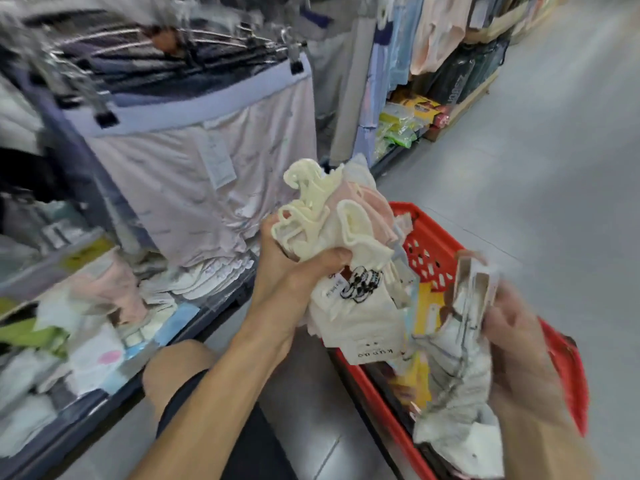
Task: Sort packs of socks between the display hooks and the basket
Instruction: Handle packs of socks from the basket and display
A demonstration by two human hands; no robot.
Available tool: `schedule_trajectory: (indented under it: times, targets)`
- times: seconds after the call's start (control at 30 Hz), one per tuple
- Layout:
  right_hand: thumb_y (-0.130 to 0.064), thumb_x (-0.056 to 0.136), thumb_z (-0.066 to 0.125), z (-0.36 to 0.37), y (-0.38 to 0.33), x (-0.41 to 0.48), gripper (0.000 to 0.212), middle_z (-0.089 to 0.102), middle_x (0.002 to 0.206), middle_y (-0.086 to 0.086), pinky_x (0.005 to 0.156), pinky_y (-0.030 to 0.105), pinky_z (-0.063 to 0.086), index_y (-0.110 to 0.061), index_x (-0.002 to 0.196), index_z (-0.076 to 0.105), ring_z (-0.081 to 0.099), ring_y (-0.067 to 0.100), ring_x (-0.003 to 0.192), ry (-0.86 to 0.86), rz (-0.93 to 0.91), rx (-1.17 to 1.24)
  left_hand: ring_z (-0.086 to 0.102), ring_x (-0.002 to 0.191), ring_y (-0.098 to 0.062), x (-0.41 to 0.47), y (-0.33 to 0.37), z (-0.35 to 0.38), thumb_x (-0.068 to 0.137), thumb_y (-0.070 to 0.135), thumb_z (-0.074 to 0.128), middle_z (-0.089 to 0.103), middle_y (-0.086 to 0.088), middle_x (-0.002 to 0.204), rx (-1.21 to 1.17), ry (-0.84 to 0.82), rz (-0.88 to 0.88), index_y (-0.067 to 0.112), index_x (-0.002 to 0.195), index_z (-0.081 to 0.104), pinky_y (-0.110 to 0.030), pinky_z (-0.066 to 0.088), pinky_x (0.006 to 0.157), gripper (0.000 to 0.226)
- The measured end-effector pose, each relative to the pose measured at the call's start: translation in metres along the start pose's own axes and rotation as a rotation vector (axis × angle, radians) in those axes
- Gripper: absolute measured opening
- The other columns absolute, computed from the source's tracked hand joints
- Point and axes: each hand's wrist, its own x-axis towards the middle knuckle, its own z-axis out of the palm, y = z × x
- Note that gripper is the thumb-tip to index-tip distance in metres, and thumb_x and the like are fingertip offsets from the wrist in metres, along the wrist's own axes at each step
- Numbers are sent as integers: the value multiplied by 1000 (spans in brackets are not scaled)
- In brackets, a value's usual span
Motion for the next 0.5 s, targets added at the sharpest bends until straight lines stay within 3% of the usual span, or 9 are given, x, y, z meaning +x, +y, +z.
schedule_trajectory:
  times: [0.07,0.2,0.33,0.5]
  targets:
    - [-33,67,88,30,5,15,47,78,94,0,65,28,61,-23,110,73,75,12,78,-150,-51,-71,70,106,-15,-2,20,-22,48,28,83,71,0,116,20,87,71,21,130,46,-30,58,81,90]
    - [-15,52,87,100,19,55,51,78,85,-2,57,22,57,-28,100,76,74,10,69,-256,-79,-193,69,105,-10,-13,50,-70,51,28,85,71,8,113,87,234,182,26,129,44,-34,59,84,88]
    - [-50,63,87,165,39,74,51,78,95,6,64,29,60,-25,105,74,76,19,81,-403,-9,-201,66,107,-1,-30,72,-124,47,32,87,70,20,113,123,376,252,38,127,43,-22,56,82,91]
    - [-36,77,81,227,70,98,32,77,102,10,66,29,60,-24,106,74,76,24,89,-519,138,-106,67,108,-4,-56,86,-186,44,31,86,70,17,116,99,519,288,36,131,45,-18,56,77,97]
